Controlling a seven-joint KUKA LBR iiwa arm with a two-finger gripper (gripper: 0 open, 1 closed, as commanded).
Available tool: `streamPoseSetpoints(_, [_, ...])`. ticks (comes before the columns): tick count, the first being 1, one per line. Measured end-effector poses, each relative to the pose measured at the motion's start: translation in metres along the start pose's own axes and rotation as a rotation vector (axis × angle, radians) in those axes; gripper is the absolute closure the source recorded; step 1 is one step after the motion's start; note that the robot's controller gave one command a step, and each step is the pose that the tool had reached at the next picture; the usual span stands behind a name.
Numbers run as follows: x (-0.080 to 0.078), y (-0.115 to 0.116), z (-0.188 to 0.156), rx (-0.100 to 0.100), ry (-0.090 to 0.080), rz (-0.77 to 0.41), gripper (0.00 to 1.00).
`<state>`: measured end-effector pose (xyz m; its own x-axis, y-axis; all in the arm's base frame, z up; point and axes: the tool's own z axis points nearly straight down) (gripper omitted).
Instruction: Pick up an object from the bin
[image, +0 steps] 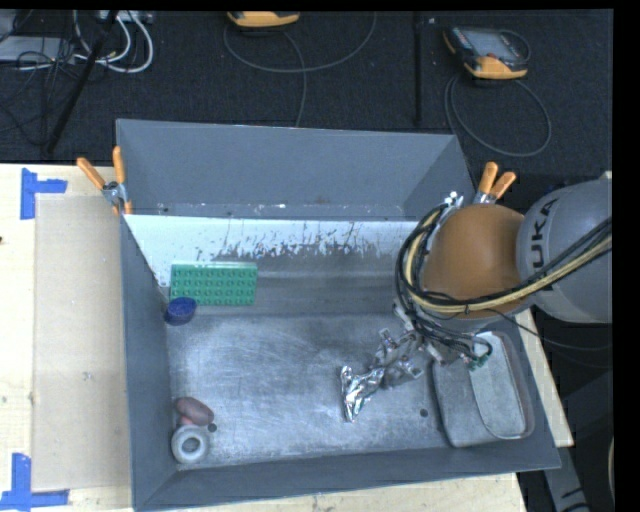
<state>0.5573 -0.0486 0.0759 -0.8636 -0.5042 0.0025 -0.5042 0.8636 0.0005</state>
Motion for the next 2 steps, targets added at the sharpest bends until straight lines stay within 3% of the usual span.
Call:
streamPoseSetpoints(1, [-0.034,-0.008,-0.093,0.005,-0.012,-0.043,1.0])
streamPoseSetpoints(2, [-0.035,-0.009,-0.166,0.005,-0.011,-0.007,1.0])
